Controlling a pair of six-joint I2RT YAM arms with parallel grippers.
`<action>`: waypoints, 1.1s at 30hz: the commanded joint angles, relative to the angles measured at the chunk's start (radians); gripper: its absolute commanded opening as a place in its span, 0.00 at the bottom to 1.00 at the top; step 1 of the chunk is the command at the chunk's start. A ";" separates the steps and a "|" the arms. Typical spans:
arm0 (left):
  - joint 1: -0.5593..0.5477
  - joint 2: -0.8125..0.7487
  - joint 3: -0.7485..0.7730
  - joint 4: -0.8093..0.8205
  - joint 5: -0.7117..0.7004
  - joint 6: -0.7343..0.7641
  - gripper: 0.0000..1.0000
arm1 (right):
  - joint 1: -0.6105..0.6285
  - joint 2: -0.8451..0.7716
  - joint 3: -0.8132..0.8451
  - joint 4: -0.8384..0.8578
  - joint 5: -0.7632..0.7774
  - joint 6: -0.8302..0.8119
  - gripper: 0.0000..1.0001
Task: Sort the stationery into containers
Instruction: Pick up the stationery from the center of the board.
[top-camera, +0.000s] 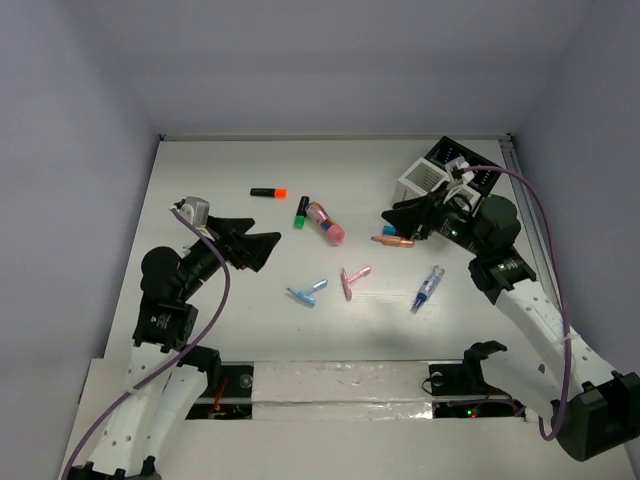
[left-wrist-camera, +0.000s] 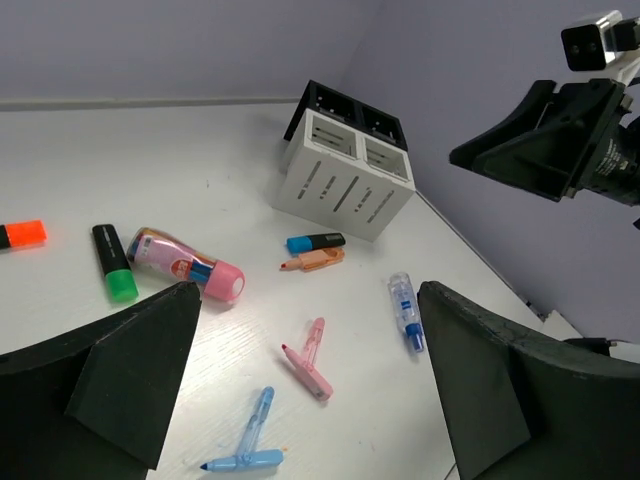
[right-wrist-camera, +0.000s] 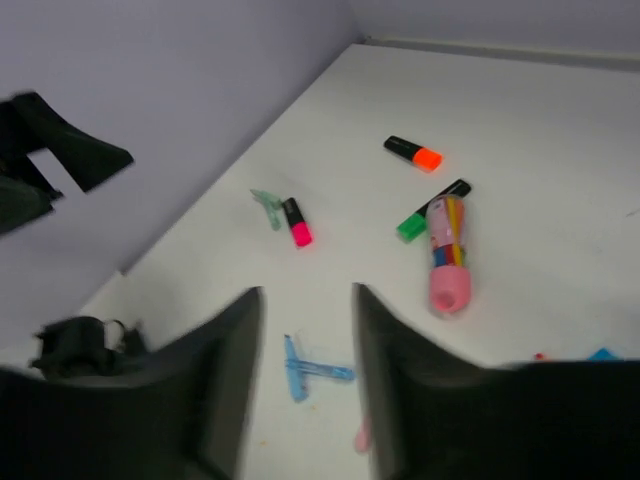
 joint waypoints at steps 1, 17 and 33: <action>-0.003 0.033 0.044 0.008 0.004 0.019 0.88 | 0.010 0.002 0.000 0.033 0.012 -0.018 0.36; -0.003 0.064 0.030 -0.015 -0.021 0.019 0.12 | 0.239 0.413 0.131 0.007 0.339 -0.182 0.47; 0.008 0.067 0.042 -0.055 -0.039 0.052 0.19 | 0.257 0.820 0.230 0.133 0.322 -0.409 0.86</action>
